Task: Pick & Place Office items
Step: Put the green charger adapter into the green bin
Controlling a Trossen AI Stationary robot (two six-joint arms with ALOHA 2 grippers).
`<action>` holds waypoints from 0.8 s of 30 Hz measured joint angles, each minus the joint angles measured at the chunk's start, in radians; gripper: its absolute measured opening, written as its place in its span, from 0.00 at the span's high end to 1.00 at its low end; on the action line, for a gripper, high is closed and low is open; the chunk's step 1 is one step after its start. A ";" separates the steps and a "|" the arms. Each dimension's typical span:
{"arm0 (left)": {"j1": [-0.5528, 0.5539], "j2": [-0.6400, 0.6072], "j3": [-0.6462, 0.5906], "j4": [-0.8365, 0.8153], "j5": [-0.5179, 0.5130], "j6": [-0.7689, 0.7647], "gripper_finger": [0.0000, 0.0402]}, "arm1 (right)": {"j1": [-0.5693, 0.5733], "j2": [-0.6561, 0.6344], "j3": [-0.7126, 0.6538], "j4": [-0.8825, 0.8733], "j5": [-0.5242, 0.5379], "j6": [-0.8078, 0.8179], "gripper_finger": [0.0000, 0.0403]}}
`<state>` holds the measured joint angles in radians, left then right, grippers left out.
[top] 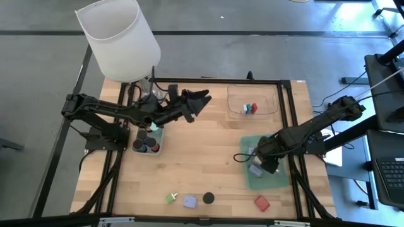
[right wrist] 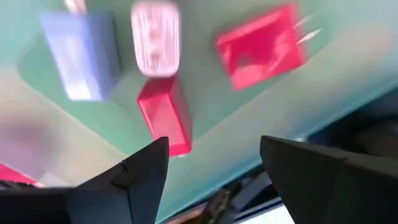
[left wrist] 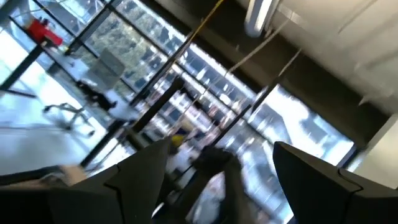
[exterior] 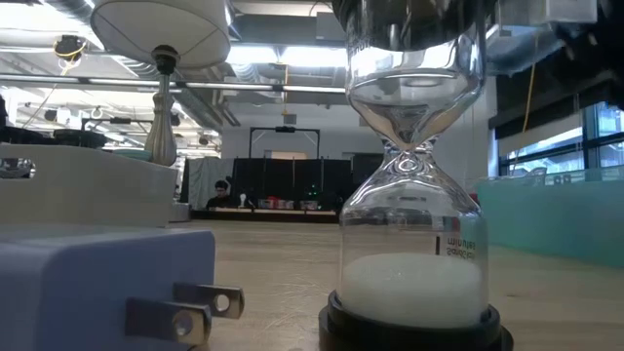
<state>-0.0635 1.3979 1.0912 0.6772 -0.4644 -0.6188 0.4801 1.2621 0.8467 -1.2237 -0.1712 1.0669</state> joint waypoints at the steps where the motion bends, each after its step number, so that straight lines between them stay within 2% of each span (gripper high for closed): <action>1: 0.000 0.000 0.000 -0.030 0.009 0.010 0.28 | 0.000 0.000 0.040 -0.039 0.036 -0.009 0.37; 6: 0.000 0.000 0.000 -0.198 0.073 -0.009 0.28 | 0.000 0.000 0.239 -0.173 0.208 -0.073 0.38; 10: -0.002 0.000 0.000 -0.287 0.140 -0.030 0.28 | 0.000 0.000 0.378 -0.190 0.313 -0.162 0.39; 13: -0.017 0.000 0.000 -0.322 0.231 -0.006 0.28 | 0.000 -0.001 0.465 -0.186 0.388 -0.245 0.39; 18: -0.087 0.000 0.000 -0.385 0.362 -0.013 0.28 | 0.000 -0.001 0.559 -0.183 0.519 -0.365 0.39; 24: -0.219 0.000 0.000 -0.506 0.460 -0.193 0.28 | 0.000 -0.001 0.585 -0.183 0.557 -0.454 0.39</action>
<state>-0.2826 1.3979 1.0912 0.1711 -0.0047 -0.8121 0.4801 1.2613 1.4315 -1.4071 0.3855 0.6127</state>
